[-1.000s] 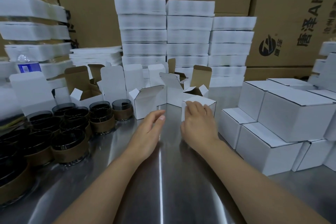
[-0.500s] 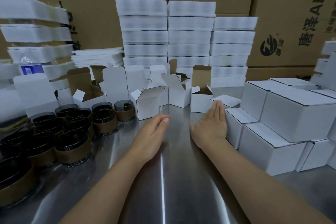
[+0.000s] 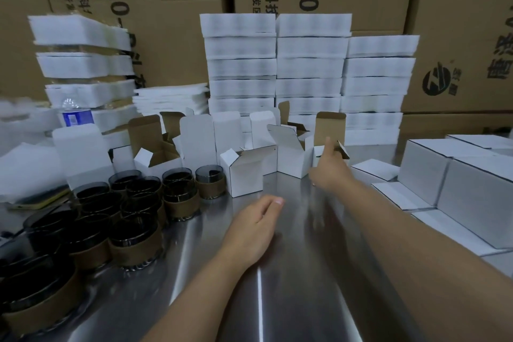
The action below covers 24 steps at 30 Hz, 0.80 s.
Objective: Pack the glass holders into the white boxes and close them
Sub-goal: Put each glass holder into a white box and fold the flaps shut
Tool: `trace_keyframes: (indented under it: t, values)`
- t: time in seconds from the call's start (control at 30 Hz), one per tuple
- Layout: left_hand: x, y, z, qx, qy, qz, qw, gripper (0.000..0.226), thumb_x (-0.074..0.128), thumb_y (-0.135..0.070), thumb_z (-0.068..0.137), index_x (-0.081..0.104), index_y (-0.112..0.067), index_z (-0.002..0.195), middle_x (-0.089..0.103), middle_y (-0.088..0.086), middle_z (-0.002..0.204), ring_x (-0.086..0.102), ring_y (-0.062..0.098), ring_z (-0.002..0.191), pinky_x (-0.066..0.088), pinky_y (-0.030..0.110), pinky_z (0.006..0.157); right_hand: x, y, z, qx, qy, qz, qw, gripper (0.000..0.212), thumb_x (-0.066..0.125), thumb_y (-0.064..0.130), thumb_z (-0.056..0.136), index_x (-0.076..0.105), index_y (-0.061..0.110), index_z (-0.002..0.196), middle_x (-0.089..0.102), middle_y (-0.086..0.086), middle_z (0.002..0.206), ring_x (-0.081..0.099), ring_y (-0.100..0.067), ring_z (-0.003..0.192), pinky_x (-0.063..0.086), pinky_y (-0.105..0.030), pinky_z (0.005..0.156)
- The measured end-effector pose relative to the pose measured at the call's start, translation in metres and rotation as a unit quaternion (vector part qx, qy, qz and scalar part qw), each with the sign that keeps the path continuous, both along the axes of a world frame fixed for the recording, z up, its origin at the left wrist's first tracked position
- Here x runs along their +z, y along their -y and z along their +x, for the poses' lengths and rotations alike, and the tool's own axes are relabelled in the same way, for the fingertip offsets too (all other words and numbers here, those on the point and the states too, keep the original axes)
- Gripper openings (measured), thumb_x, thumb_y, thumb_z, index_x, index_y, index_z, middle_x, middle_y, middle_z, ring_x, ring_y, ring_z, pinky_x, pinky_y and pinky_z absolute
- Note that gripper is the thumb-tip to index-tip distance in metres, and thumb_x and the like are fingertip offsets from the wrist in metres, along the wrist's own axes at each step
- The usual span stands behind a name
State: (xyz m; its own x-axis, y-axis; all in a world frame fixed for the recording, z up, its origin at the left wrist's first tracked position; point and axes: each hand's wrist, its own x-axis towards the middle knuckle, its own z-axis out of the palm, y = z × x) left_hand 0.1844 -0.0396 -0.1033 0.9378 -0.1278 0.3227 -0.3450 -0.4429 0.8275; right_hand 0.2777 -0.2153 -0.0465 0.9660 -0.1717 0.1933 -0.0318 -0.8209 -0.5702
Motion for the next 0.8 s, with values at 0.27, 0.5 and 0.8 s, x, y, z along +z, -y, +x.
trace_keyframes:
  t: [0.27,0.5,0.8]
  values:
    - [0.003,-0.001,0.000,0.004,-0.002,0.022,1.000,0.010,0.053,-0.035,0.094,0.063,-0.034,0.096,0.066,-0.017,0.099,0.057,-0.006,0.095,0.038,0.004,0.081,-0.017,-0.013,-0.018,-0.040,0.147,-0.020,0.988,0.049,0.041,-0.001,0.091,0.038,0.008,0.139,0.049,-0.017,0.133,0.047,-0.035,0.119,0.040,-0.036,0.092]
    - [0.000,-0.002,0.000,0.013,0.030,0.023,0.999,0.041,0.069,-0.022,0.085,0.052,-0.028,0.122,0.058,-0.013,0.111,0.053,0.003,0.105,0.037,0.013,0.087,-0.008,-0.026,-0.082,0.061,0.237,-0.038,0.969,0.044,0.046,0.010,0.093,0.043,0.017,0.136,0.057,-0.009,0.123,0.056,-0.034,0.104,0.046,-0.041,0.082]
    - [0.005,-0.001,-0.010,-0.050,0.071,-0.003,0.996,0.084,0.062,-0.053,0.056,0.026,-0.053,0.132,0.034,-0.025,0.139,0.038,-0.017,0.119,0.038,0.014,0.094,-0.022,-0.042,-0.158,0.148,0.225,-0.056,0.961,0.046,0.048,0.022,0.091,0.038,0.038,0.133,0.061,0.011,0.112,0.060,-0.020,0.091,0.040,-0.029,0.068]
